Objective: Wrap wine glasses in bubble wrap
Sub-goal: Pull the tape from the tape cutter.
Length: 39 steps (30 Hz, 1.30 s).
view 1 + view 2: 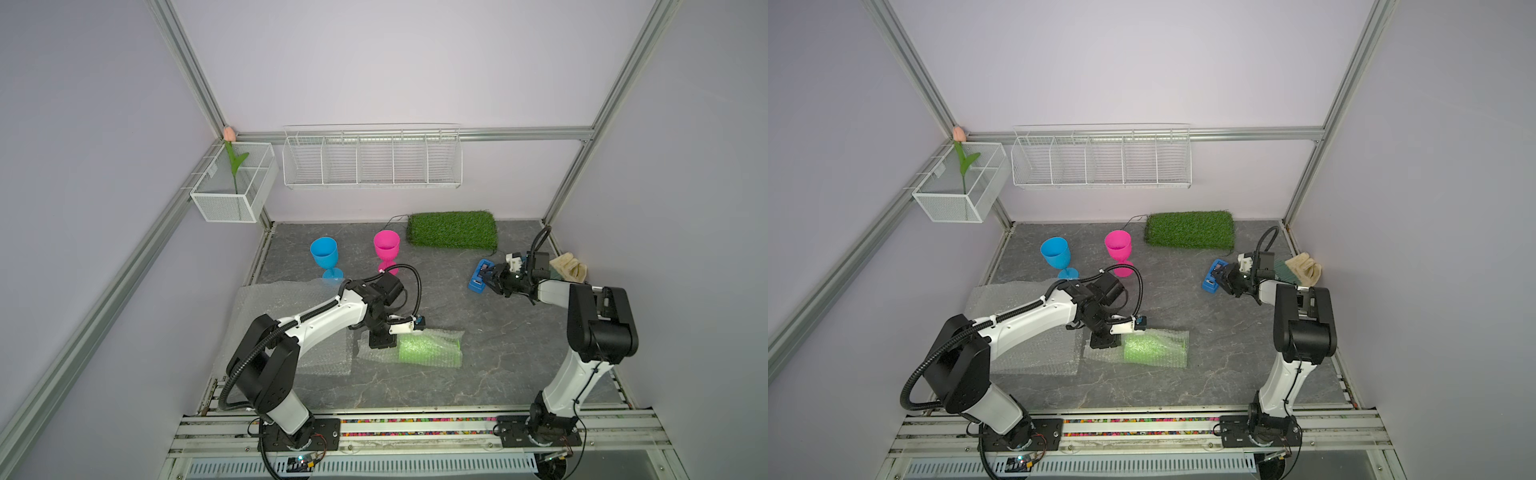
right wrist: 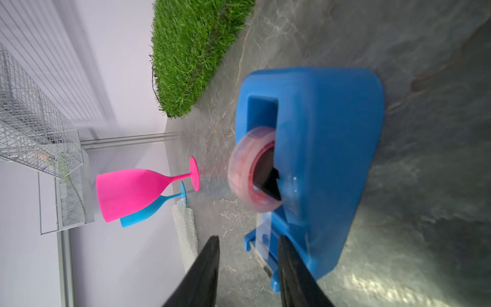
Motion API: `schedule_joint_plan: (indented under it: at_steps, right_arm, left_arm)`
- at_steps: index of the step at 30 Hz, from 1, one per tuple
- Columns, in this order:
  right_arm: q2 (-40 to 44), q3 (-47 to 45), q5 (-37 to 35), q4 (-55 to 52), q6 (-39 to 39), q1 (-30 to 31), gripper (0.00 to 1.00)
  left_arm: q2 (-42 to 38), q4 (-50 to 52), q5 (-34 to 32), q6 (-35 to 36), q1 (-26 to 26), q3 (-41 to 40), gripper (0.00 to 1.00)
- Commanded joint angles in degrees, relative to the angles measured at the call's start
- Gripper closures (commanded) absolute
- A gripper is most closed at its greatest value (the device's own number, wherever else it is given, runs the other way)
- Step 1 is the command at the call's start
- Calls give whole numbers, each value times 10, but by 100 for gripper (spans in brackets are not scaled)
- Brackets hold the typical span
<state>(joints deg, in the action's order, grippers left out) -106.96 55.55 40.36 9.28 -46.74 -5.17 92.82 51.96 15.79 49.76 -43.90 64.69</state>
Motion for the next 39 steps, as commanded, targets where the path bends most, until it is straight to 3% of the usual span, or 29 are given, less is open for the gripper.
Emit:
schedule_joint_plan:
  at_steps: [1,7,23,39]
  right_arm:
    - [-13,4,7,16,-16,-3,61]
    - [-36,6,22,40,-30,-2,66]
    - [-29,5,19,63,-62,-2,93]
    - [101,-39,21,61,-119,29,93]
  left_arm:
    - [7,16,-1,2,-3,3,100]
    - [12,17,-3,2,-3,4,100]
    - [19,22,-1,1,-3,8,100]
    - [19,26,-7,0,-7,8,100]
